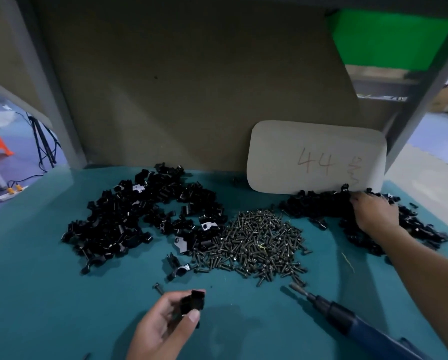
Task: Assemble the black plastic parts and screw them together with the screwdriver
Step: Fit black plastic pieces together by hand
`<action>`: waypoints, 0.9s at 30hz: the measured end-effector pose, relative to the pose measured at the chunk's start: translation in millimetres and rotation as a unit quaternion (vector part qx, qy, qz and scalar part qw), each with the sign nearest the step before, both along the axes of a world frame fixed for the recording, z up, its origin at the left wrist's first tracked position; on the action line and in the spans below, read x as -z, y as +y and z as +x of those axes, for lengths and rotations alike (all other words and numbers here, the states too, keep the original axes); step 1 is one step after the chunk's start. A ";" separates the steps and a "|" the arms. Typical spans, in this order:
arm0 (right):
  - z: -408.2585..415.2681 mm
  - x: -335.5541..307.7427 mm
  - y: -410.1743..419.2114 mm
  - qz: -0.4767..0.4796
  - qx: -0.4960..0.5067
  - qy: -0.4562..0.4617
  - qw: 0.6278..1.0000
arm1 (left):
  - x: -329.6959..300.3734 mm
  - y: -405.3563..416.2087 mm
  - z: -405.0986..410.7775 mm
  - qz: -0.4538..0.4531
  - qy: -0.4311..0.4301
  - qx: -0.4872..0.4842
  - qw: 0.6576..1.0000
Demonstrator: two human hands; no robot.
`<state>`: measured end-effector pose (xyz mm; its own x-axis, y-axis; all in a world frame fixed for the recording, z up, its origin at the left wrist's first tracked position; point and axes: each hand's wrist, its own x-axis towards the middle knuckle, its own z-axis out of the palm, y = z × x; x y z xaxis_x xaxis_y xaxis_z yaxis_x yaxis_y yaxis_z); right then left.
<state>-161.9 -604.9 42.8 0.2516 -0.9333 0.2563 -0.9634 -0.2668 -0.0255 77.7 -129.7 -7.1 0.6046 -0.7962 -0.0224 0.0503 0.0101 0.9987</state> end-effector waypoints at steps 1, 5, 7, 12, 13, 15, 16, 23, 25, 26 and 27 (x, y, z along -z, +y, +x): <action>-1.5 1.0 1.8 0.005 -0.009 -0.003 1.000 | -0.3 0.0 -0.2 0.000 -0.002 0.001 1.000; 1.1 4.7 5.7 0.057 -0.010 -0.041 0.997 | -1.2 0.3 -1.6 0.006 -0.005 0.007 1.000; 3.2 6.6 2.3 0.073 -0.018 -0.028 0.997 | -2.7 0.4 -2.0 0.005 -0.002 0.009 1.000; 14.2 6.5 -3.2 0.084 0.002 0.022 0.996 | -4.4 0.2 -1.5 -0.010 0.009 0.011 1.000; 15.4 7.6 -2.9 0.078 0.009 0.016 0.997 | -5.0 -0.1 -1.5 -0.017 0.013 0.006 1.000; 12.6 9.5 -2.6 0.051 0.012 0.003 0.999 | -6.4 -0.4 -2.3 -0.032 0.022 -0.005 0.999; 8.5 8.7 -3.2 0.037 0.010 -0.011 0.999 | -6.8 -0.8 -2.6 -0.039 0.024 -0.009 0.999; 1.0 5.8 23.1 0.138 -0.038 -0.045 0.989 | -7.5 1.4 -5.5 -0.050 0.007 -0.007 0.999; -2.8 13.4 35.1 0.133 -0.046 -0.067 0.988 | -6.7 1.8 -4.7 -0.052 0.006 -0.007 0.999; -4.9 15.5 38.7 0.134 -0.045 -0.077 0.987 | -6.4 1.9 -4.2 -0.052 0.004 -0.004 0.999; -5.7 15.4 41.3 0.146 -0.042 -0.085 0.985 | -6.5 2.1 -3.9 -0.053 0.005 -0.001 0.999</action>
